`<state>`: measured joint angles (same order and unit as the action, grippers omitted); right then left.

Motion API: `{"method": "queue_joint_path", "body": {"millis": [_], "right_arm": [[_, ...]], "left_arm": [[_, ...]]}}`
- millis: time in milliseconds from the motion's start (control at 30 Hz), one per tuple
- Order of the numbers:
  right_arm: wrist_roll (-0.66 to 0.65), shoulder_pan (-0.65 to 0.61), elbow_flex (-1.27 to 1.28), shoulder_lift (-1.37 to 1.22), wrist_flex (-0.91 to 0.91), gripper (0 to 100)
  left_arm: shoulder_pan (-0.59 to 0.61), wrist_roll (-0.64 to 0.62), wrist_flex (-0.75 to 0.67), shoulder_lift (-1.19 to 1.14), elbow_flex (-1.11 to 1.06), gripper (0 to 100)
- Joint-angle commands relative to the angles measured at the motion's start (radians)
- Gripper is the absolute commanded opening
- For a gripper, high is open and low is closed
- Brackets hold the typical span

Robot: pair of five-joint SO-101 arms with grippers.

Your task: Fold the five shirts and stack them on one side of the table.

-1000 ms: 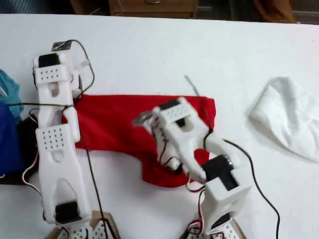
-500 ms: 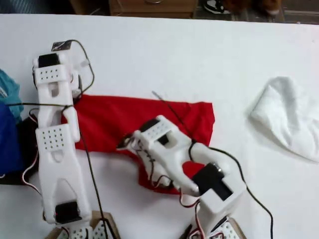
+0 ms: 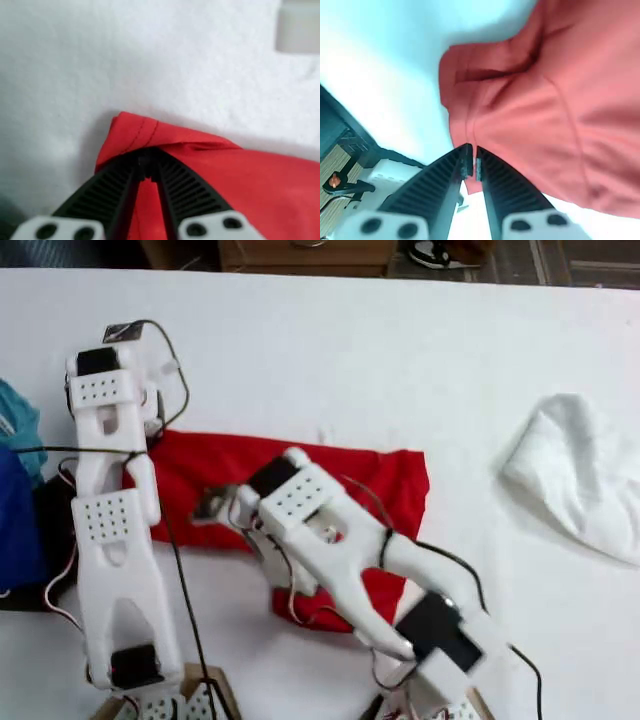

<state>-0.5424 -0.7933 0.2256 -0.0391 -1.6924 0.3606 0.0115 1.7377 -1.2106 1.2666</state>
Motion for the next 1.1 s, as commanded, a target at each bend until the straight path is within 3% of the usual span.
{"method": "queue_joint_path", "body": {"millis": [0, 100, 267, 400, 500, 833, 1067], "right_arm": [[-0.003, 0.004, -0.092, 0.148, -0.067, 1.9], [-0.003, 0.128, -0.117, 0.208, -0.058, 1.9], [-0.003, 0.591, -0.127, 0.168, 0.193, 2.6], [-0.029, 0.789, -0.278, -0.039, 0.254, 15.3], [-0.038, 0.817, -0.486, -0.251, 0.202, 23.5], [0.005, 0.743, -1.335, -0.852, -0.081, 21.8], [-0.002, 0.723, -1.392, -0.967, -0.081, 21.8]], "left_arm": [[0.058, -0.005, -0.003, -0.003, 0.004, 2], [0.058, -0.005, -0.002, -0.003, 0.005, 2], [0.041, 0.049, 0.014, -0.002, 0.007, 4], [0.025, 0.087, 0.041, -0.002, 0.059, 8], [0.020, 0.089, 0.041, -0.002, 0.130, 9], [-0.031, 0.183, 0.051, -0.011, 0.183, 9], [-0.026, 0.216, 0.049, -0.003, 0.125, 9]]}}
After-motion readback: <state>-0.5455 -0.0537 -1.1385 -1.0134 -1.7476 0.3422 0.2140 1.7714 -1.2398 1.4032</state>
